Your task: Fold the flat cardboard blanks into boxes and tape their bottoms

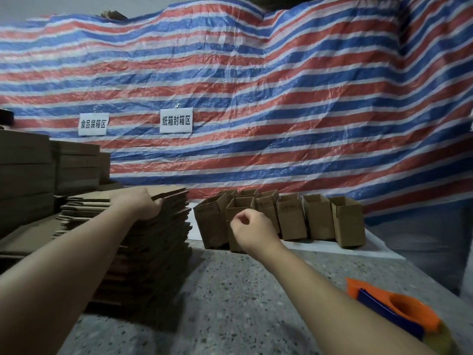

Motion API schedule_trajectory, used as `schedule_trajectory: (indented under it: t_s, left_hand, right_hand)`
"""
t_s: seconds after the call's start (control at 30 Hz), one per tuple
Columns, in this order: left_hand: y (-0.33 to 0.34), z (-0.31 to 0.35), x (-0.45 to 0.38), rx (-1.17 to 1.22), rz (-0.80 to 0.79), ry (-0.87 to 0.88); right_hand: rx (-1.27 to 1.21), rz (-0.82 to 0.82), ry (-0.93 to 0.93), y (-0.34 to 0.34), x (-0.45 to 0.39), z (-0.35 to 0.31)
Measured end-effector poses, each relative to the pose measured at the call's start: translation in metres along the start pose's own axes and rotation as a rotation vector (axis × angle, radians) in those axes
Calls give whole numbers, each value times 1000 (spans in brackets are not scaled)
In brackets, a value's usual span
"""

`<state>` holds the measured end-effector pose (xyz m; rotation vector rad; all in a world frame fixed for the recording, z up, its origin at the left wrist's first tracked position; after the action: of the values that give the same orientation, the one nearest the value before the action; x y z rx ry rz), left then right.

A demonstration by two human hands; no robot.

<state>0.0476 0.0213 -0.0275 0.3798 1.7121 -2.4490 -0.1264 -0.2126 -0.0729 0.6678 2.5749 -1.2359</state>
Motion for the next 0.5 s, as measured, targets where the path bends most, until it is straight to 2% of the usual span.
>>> schedule_trajectory:
  t_s: [0.3,0.4,0.5]
  left_hand:
    - [11,21,19,-201,142,64]
    - [10,22,21,-189,206,96]
    - [2,27,29,-173,310,197]
  right_hand:
    - [5,-10,28,-2,-10,9]
    - [3,-12,34,-3,-10,11]
    - [14,-13,45,-6,-10,8]
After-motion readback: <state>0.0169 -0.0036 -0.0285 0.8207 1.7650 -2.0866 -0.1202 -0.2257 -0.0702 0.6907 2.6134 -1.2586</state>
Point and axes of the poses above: each hand's wrist, its own x-axis away from the middle knuckle, its own y-axis out of the palm, z = x × y, the point moved 4 cm from there along -x, towards the middle knuckle, and after that the axes turned 15 degrees about x, right-handed, at the moved point
